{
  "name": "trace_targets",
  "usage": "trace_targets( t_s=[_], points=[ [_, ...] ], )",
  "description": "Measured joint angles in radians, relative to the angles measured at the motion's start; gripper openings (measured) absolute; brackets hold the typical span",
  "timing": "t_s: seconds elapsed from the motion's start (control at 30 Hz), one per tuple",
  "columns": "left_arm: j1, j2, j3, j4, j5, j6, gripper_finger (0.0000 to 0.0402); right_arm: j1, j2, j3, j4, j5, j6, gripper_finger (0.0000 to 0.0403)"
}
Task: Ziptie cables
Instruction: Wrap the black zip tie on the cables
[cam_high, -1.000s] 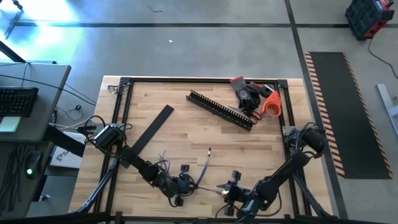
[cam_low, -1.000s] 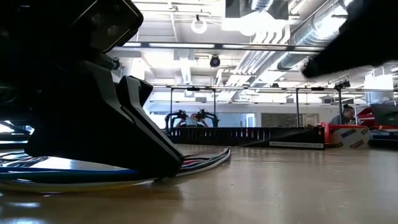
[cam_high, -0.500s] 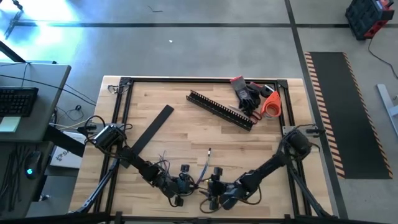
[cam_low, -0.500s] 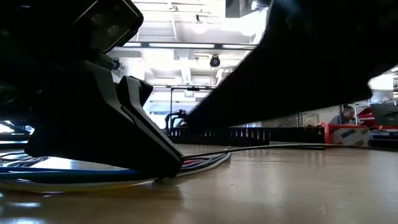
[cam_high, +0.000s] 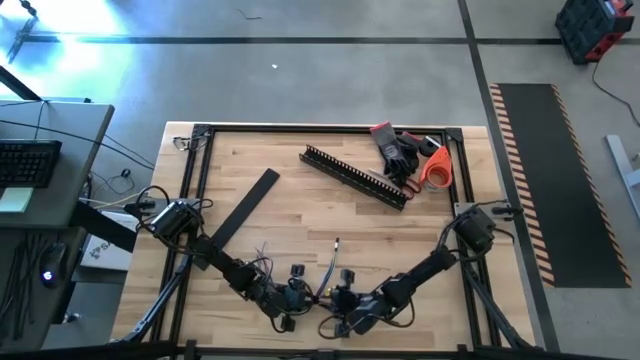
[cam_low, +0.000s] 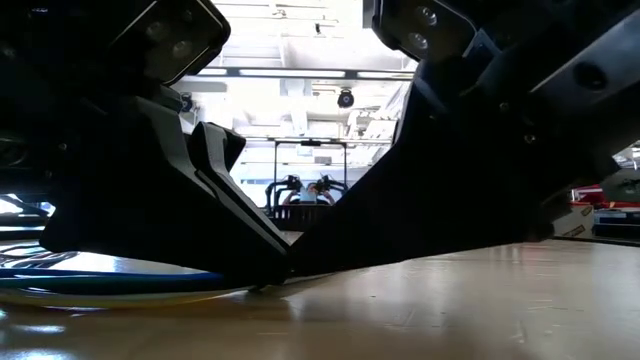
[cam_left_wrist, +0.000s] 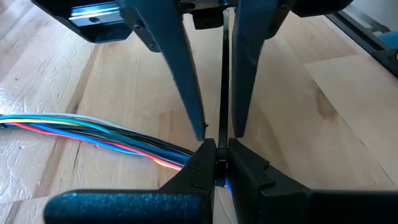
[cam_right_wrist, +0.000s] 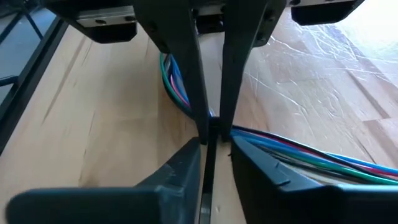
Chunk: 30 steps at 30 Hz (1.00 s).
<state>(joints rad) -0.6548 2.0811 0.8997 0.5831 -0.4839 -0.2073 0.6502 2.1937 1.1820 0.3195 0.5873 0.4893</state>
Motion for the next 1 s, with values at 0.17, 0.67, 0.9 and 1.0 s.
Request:
trace_targets(
  t_s=[0.17, 0.67, 0.9, 1.0],
  points=[
    [0.000, 0.000, 0.000, 0.001, -0.001, -0.001, 0.0010, 0.000, 0.000, 0.000, -0.015, -0.002, 0.001, 0.0021],
    [-0.011, 0.000, -0.004, -0.011, 0.011, -0.026, 0.0010, 0.120, -0.009, 0.002, -0.197, 0.134, 0.158, 0.0001],
    [-0.016, -0.001, -0.030, 0.026, 0.011, -0.051, 0.0010, 0.172, -0.036, 0.000, -0.293, 0.202, 0.241, 0.0001],
    [-0.014, -0.001, -0.031, 0.032, 0.012, -0.051, 0.0010, 0.168, -0.054, 0.000, -0.294, 0.199, 0.199, 0.0000]
  ],
)
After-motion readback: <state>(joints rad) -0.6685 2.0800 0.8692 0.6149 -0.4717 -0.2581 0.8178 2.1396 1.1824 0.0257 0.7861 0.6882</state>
